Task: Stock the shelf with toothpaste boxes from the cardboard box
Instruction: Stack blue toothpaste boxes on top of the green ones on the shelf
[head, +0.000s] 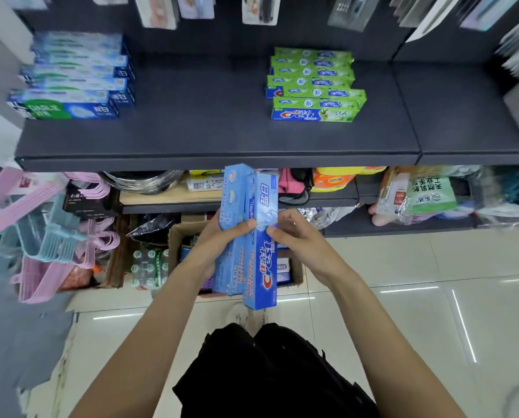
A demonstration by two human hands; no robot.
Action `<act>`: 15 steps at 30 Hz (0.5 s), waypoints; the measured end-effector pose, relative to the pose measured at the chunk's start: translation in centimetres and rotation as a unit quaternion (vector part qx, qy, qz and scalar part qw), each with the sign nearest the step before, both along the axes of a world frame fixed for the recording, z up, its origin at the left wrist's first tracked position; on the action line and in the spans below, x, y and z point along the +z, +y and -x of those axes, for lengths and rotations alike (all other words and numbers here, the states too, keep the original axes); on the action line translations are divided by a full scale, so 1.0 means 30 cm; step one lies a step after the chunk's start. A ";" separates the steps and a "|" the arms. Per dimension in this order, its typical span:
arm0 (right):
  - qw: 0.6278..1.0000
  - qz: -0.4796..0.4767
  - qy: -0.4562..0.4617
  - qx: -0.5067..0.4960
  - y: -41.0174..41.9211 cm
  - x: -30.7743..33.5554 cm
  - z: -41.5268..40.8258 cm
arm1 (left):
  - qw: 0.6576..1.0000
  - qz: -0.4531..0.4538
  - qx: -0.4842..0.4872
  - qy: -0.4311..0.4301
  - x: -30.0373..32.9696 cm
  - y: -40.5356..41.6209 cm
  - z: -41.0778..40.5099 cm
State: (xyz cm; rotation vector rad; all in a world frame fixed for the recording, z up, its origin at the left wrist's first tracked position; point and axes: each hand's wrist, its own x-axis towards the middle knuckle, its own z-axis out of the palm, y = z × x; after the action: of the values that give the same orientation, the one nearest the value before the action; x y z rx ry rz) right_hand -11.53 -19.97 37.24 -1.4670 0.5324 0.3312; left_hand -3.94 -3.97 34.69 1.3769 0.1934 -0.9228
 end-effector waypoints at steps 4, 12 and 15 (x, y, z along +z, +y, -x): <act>1.000 -0.027 0.000 0.004 0.008 0.017 -0.014 | 1.000 0.010 -0.008 -0.002 0.032 -0.002 -0.022; 0.996 -0.009 -0.017 -0.092 -0.050 0.002 -0.048 | 0.998 -0.031 0.001 -0.046 0.040 -0.059 -0.059; 0.994 -0.010 -0.041 -0.103 -0.136 0.000 -0.069 | 0.991 -0.053 -0.067 -0.100 0.041 -0.109 -0.078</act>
State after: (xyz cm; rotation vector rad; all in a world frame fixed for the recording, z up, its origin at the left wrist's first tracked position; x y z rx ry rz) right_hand -9.45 -24.05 37.23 -1.3857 0.6072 0.1128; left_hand -1.60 -7.23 35.92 1.5852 -0.0034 -0.8887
